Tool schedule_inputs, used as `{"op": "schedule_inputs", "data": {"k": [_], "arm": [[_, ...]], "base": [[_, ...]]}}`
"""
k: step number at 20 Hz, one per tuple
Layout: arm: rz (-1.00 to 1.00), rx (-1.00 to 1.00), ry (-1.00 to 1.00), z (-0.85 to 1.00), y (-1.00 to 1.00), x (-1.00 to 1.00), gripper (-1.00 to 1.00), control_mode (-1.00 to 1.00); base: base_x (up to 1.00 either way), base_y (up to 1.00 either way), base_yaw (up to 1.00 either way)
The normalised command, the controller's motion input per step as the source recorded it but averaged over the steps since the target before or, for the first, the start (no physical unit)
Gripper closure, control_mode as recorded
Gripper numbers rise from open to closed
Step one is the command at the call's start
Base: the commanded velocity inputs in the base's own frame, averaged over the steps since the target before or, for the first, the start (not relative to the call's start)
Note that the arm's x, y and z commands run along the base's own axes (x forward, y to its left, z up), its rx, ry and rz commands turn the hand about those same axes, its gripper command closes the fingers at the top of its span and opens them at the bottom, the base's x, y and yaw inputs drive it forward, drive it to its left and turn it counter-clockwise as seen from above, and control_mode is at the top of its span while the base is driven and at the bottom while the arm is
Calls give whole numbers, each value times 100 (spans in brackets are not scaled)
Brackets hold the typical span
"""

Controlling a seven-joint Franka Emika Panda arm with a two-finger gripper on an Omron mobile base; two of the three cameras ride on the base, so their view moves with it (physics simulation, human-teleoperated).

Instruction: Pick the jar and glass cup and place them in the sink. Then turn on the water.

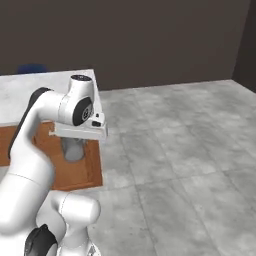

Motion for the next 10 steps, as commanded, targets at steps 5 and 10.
{"op": "schedule_inputs", "data": {"k": [5, 10], "arm": [[0, 0, 0, 0, 0, 0, 100, 100], [0, 0, 0, 0, 0, 0, 100, 100]], "base": [[-61, -34, -68], [-46, -6, -76]]}}
